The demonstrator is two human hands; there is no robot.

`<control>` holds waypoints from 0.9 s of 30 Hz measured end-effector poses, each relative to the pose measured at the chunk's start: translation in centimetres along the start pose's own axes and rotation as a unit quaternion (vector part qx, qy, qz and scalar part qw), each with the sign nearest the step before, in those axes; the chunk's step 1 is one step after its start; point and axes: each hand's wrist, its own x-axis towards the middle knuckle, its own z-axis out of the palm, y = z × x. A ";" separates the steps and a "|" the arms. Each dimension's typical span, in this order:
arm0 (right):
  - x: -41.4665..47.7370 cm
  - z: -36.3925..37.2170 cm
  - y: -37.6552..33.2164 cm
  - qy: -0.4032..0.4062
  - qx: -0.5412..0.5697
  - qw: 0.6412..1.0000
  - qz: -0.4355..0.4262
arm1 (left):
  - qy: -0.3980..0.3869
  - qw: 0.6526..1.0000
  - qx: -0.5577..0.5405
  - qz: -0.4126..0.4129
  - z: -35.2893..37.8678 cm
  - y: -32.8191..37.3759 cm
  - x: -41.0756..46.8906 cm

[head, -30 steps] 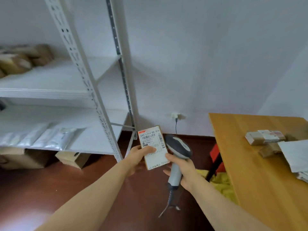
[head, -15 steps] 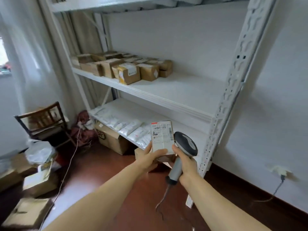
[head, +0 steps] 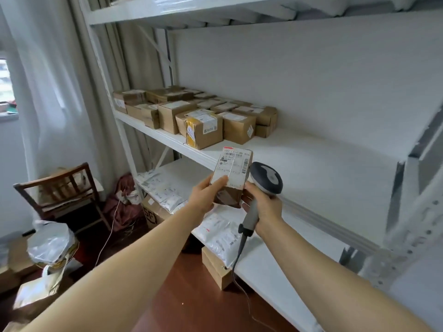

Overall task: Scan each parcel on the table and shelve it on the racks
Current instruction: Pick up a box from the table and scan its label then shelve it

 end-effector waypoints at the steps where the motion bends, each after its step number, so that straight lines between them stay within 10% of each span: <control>1: 2.1 0.9 -0.5 -0.008 0.004 1.000 0.002 | 0.006 1.000 0.007 0.008 0.1 0.7 2.1; 14: 20.6 10.2 -1.8 -0.080 -0.014 0.992 0.092 | 0.103 0.973 0.190 0.081 -0.4 4.2 20.5; 16: 22.0 10.7 -1.7 -0.074 -0.020 0.993 0.090 | 0.116 0.932 0.320 0.125 -0.5 4.3 21.6; 20: 23.1 10.6 -2.3 -0.085 0.018 0.988 0.126 | 0.096 0.724 0.625 0.276 -0.6 4.0 23.1; 27: 22.6 9.5 -2.4 -0.030 0.019 0.992 0.118 | 0.090 0.714 0.613 0.327 -0.2 4.6 26.2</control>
